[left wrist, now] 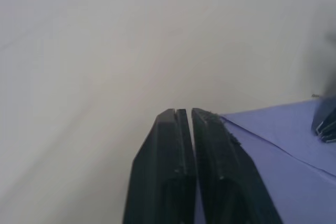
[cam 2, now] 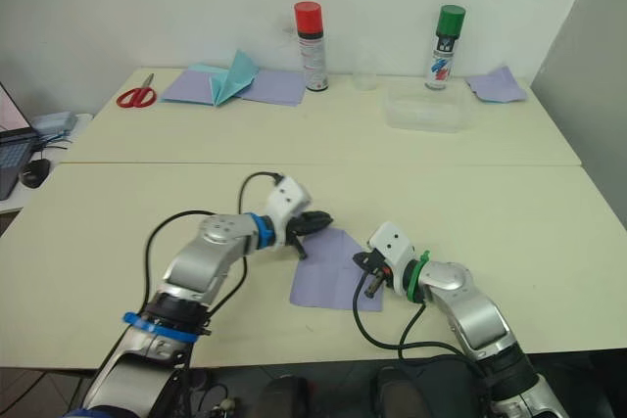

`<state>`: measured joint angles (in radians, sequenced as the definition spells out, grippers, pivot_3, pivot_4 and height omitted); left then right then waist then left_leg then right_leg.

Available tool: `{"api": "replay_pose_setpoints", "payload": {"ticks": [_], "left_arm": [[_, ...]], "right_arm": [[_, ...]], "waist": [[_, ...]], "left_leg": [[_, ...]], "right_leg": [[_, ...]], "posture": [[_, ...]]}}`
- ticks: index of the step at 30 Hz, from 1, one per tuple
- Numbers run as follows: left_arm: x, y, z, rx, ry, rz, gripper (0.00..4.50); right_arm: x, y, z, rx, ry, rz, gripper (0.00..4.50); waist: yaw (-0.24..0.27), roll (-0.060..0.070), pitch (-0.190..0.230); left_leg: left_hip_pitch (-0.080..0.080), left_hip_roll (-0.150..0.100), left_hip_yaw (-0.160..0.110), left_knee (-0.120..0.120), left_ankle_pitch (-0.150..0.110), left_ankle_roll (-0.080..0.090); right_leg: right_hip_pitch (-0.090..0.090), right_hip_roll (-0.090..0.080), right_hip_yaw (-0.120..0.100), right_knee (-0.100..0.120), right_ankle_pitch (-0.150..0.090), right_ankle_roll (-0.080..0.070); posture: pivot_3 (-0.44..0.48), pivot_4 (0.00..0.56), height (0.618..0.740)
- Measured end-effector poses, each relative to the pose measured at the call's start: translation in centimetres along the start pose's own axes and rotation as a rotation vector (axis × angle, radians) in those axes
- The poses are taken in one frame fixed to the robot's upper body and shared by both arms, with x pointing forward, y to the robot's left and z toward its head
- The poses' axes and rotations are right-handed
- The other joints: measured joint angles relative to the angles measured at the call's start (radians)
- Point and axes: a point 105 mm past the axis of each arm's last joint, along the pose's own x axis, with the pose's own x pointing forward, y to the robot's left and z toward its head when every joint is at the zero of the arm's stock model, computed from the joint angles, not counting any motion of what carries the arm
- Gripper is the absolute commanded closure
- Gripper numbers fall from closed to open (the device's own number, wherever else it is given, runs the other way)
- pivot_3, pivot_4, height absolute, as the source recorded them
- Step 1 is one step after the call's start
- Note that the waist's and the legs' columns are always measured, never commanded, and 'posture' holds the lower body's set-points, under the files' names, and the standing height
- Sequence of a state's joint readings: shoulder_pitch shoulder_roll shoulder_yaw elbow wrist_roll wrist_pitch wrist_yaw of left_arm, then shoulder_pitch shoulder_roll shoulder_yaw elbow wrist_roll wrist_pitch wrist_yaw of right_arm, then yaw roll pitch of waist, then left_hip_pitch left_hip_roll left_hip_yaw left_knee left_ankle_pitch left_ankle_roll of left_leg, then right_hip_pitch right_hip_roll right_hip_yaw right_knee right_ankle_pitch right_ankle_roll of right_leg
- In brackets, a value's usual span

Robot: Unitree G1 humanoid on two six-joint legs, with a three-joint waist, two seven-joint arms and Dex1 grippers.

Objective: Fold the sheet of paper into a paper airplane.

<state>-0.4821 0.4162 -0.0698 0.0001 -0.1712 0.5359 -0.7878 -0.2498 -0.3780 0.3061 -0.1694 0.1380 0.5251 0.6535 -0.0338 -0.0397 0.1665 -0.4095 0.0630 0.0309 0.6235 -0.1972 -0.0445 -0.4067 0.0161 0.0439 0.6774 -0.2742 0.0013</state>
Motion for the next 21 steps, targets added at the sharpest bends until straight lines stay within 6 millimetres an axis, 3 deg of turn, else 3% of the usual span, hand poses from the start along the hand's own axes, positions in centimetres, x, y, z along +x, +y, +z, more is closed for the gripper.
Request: {"api": "replay_pose_setpoints", "payload": {"ticks": [3,8,16,21], "left_arm": [[-1.6,0.4,0.3,-0.081,-0.054,0.046,1.97],[-2.9,-1.0,-1.5,-0.249,-0.047,0.059,0.49],[-2.0,-2.9,-2.6,-0.229,0.002,0.028,0.49],[-1.5,-2.5,-3.4,-0.199,0.013,0.054,1.72]], "right_arm": [[0.1,-0.1,0.0,0.000,-0.002,-0.002,4.50],[0.2,-0.5,0.0,0.001,-0.001,-0.009,4.50],[0.6,-0.5,0.1,-0.001,-0.002,-0.002,4.50],[0.7,-0.5,0.2,-0.001,-0.010,0.000,4.50]], "waist": [[0.000,0.000,0.000],[0.001,-0.001,0.001],[0.001,-0.002,0.001],[0.001,-0.002,0.001]], "left_leg": [[0.000,0.000,0.000,0.000,0.000,0.000],[0.000,0.001,-0.001,0.001,0.000,0.000],[0.001,0.000,-0.001,0.002,0.000,0.000],[0.001,0.001,-0.001,0.001,0.000,0.000]], "right_leg": [[0.000,0.000,0.000,0.000,0.000,0.000],[0.001,-0.002,0.001,0.000,0.000,-0.001],[0.000,-0.003,0.002,0.000,-0.002,-0.003],[0.000,-0.002,0.003,0.000,-0.003,-0.004]], "posture": [[0.000,0.150,0.740],[0.000,0.150,0.740],[0.000,0.150,0.740],[0.000,0.150,0.740]]}}
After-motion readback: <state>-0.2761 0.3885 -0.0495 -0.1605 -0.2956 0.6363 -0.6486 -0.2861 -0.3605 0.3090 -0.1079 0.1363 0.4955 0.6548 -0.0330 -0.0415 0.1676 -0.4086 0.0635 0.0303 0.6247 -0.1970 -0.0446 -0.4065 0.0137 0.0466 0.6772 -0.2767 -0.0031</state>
